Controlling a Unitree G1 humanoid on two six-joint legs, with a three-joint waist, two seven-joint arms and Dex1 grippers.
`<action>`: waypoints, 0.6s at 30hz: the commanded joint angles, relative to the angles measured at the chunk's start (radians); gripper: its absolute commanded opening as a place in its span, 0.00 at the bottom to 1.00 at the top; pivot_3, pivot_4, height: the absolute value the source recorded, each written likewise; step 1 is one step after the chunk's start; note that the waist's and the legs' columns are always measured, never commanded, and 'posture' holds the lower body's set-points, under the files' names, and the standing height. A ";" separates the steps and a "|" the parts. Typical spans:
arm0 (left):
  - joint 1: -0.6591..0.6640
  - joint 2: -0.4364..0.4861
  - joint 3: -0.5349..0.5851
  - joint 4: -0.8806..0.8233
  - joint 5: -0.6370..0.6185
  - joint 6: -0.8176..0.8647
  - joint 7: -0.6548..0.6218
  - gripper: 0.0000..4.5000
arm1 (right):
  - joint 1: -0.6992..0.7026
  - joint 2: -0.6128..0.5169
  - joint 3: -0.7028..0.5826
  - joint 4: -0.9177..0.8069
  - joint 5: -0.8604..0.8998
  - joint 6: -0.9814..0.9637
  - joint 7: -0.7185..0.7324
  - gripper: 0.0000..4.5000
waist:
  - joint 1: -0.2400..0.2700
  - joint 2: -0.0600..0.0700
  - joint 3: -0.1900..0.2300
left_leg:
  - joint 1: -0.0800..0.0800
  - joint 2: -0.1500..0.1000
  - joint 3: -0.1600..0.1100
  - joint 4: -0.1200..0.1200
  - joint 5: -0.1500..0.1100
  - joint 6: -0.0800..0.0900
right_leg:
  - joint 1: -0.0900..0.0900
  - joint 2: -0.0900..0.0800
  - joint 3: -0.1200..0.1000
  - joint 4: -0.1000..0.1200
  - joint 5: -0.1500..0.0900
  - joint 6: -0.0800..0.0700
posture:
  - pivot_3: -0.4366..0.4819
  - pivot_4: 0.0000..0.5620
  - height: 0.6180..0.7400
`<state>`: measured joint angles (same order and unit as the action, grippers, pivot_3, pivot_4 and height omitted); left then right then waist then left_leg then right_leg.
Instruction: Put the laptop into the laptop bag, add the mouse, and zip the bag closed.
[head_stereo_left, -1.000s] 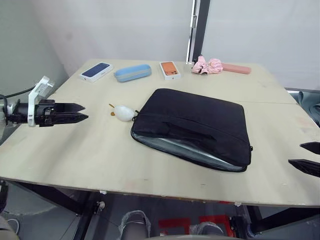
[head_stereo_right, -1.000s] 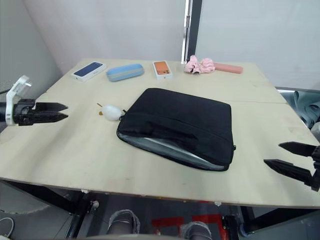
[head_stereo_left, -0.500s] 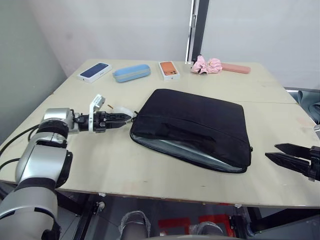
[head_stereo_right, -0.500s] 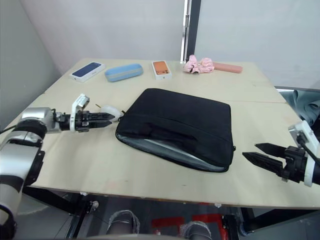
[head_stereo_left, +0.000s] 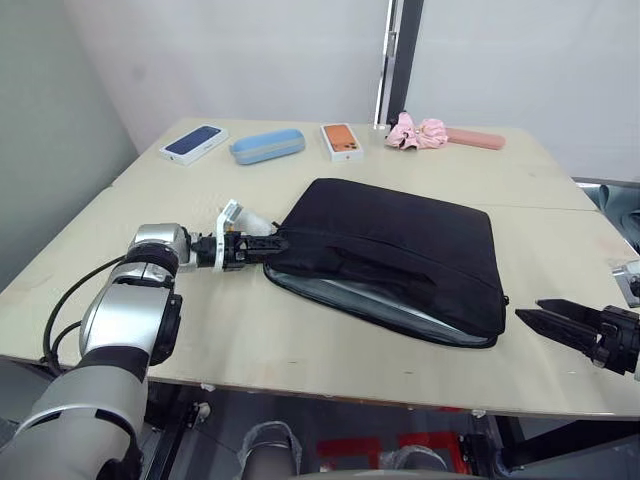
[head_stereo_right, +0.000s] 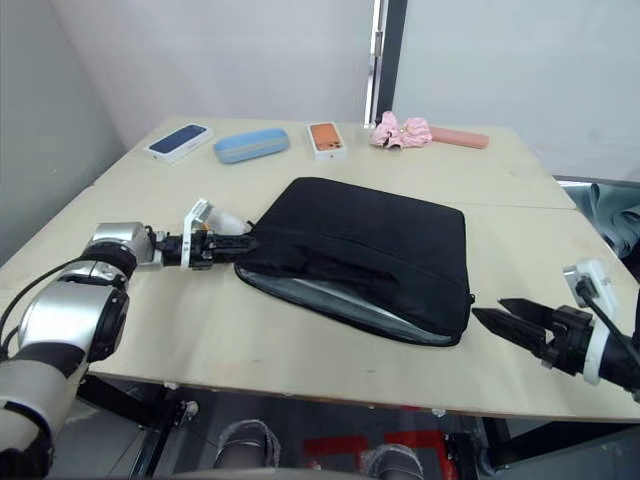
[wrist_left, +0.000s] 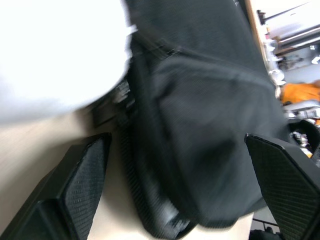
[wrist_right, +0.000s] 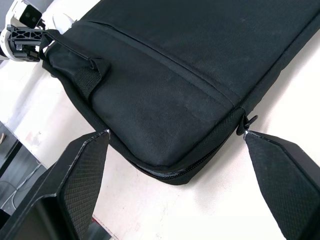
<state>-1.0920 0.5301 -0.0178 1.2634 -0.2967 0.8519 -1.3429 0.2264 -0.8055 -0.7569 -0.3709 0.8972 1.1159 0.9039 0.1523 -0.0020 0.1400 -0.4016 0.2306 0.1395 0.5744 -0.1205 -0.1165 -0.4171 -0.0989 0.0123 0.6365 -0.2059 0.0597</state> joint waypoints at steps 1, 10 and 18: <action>-0.036 0.006 0.024 -0.001 0.017 0.009 -0.046 0.74 | -0.023 0.003 0.012 0.042 0.025 0.004 -0.028 1.00 | -0.001 0.000 0.000 | 0.000 0.000 0.000 0.000 0.000 0.000 | 0.000 0.000 0.000 0.000 0.000 0.000 | 0.48 0.27 1.00; -0.035 0.011 0.040 -0.003 0.053 0.013 -0.058 0.06 | -0.089 0.012 0.132 0.207 0.022 0.034 -0.053 1.00 | -0.002 0.001 0.001 | -0.005 0.000 -0.008 -0.004 0.000 0.000 | 0.003 0.000 -0.011 -0.008 0.000 -0.001 | 0.48 0.27 1.00; -0.023 0.019 0.031 -0.019 0.085 0.010 -0.086 0.00 | -0.208 0.028 0.232 0.396 -0.014 0.028 -0.062 1.00 | -0.004 0.001 0.001 | -0.004 0.000 -0.009 -0.006 0.000 0.000 | 0.006 -0.001 -0.013 -0.011 0.000 -0.001 | 0.48 0.27 1.00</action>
<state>-1.0957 0.5310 -0.0036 1.2694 -0.2128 0.8679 -1.3988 0.0321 -0.7774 -0.5359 0.0064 0.8861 1.1490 0.8419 0.1482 -0.0012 0.1409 -0.4060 0.2304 0.1301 0.5685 -0.1205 -0.1166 -0.4113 -0.0998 -0.0010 0.6251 -0.2055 0.0589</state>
